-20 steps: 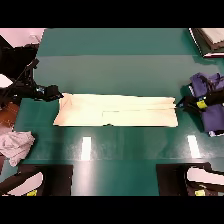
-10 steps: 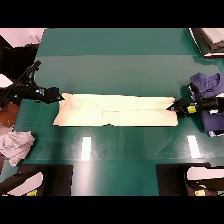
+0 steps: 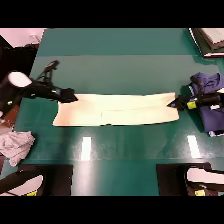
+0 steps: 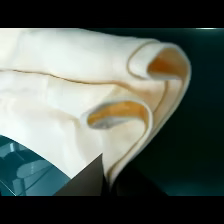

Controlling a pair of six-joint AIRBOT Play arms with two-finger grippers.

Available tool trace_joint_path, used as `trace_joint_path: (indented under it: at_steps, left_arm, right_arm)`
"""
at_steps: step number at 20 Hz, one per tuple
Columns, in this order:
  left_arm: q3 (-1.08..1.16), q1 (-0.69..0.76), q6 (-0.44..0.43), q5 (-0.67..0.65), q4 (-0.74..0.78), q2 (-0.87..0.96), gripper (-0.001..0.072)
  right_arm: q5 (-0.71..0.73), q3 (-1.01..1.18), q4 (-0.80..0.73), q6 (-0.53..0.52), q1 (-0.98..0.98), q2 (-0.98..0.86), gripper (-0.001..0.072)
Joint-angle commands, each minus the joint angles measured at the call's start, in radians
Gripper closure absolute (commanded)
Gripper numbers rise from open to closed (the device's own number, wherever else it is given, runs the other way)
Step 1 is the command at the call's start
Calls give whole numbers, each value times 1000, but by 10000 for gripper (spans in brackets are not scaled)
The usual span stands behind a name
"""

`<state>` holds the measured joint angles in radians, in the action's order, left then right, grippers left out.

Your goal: Fold the shirts.

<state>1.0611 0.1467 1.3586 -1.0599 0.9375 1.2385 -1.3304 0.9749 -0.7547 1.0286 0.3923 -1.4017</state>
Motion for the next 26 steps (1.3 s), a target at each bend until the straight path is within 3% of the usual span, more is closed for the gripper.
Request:
trace_joint_path:
  at_steps: [1,7,12,19,26]
  left_arm:
    - [109,159,6,46,-3,148,685]
    - [463,393,51,46,-11,530,685]
    - [636,449,109,48,-19,692,684]
    - [636,402,109,-20,31,689,685]
    - [636,233,107,-179,323,423,684]
  right_arm:
    - [-77,106,6,90,-28,105,697]
    - [-103,395,7,240,-261,171,697]
    - [-113,630,3,299,-471,78,697]
    - [-124,846,2,310,-632,-56,697]
    - [-90,936,2,309,-763,-154,697]
